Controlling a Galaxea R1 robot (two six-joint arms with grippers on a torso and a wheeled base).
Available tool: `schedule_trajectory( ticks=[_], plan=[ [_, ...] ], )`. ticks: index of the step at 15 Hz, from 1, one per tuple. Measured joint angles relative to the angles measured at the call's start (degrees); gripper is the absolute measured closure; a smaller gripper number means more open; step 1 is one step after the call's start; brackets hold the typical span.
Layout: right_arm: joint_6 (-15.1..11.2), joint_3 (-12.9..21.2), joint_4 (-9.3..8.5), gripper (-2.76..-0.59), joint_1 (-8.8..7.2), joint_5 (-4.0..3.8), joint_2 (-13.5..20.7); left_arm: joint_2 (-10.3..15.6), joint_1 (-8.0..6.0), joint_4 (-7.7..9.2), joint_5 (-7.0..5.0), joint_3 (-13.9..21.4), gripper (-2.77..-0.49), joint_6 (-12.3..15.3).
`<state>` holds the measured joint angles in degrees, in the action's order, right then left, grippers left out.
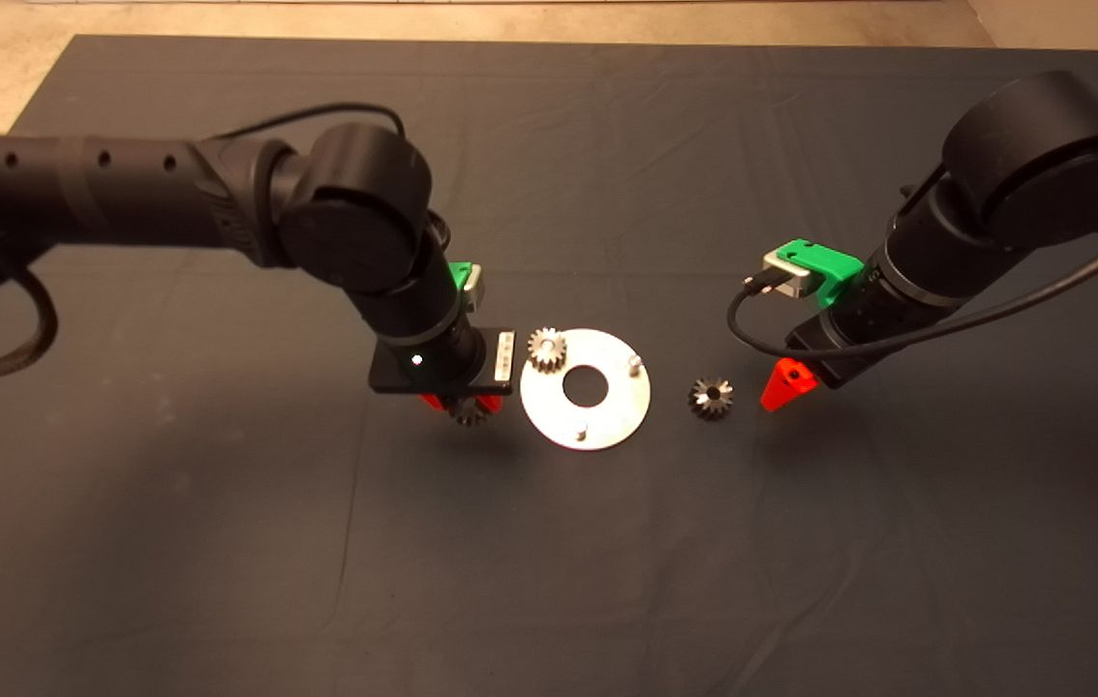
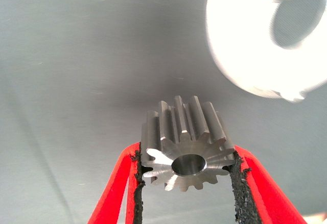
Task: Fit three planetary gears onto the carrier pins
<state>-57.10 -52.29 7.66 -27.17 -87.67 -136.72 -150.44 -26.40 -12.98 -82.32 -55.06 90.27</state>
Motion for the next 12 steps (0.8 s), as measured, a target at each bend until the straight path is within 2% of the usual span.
schedule_trajectory(
  ticks=[3,4,5,7,9,11,12],
  plan=[
    [0.0,0.0,0.00,-2.76,0.00,0.09,0.4,-4.2,0.49,2.99,0.33,0.6,-0.91,-0.7],
    [0.0,0.0,0.00,-2.76,0.00,0.08,0.9,-4.6,0.49,3.64,0.81,0.9,-0.91,-1.1],
    [0.0,0.0,0.00,-2.76,0.00,-0.02,1.5,-4.5,0.49,4.01,0.57,0.9,-0.91,-1.3],
    [0.0,0.0,0.00,-2.76,0.00,-0.13,2.5,-6.2,0.49,4.00,-0.72,0.7,-0.91,-1.7],
    [0.0,0.0,0.00,-2.76,0.00,0.27,2.5,-9.6,0.49,4.24,-0.23,0.2,-0.91,-2.1],
    [0.0,0.0,0.00,-2.76,0.00,-0.03,3.1,-11.3,0.47,4.25,0.33,-1.2,-0.91,-2.2],
    [0.0,0.0,0.02,-2.76,0.00,-0.15,3.4,-11.7,0.48,4.41,-0.55,-2.3,-0.91,-2.2]
  ],
)
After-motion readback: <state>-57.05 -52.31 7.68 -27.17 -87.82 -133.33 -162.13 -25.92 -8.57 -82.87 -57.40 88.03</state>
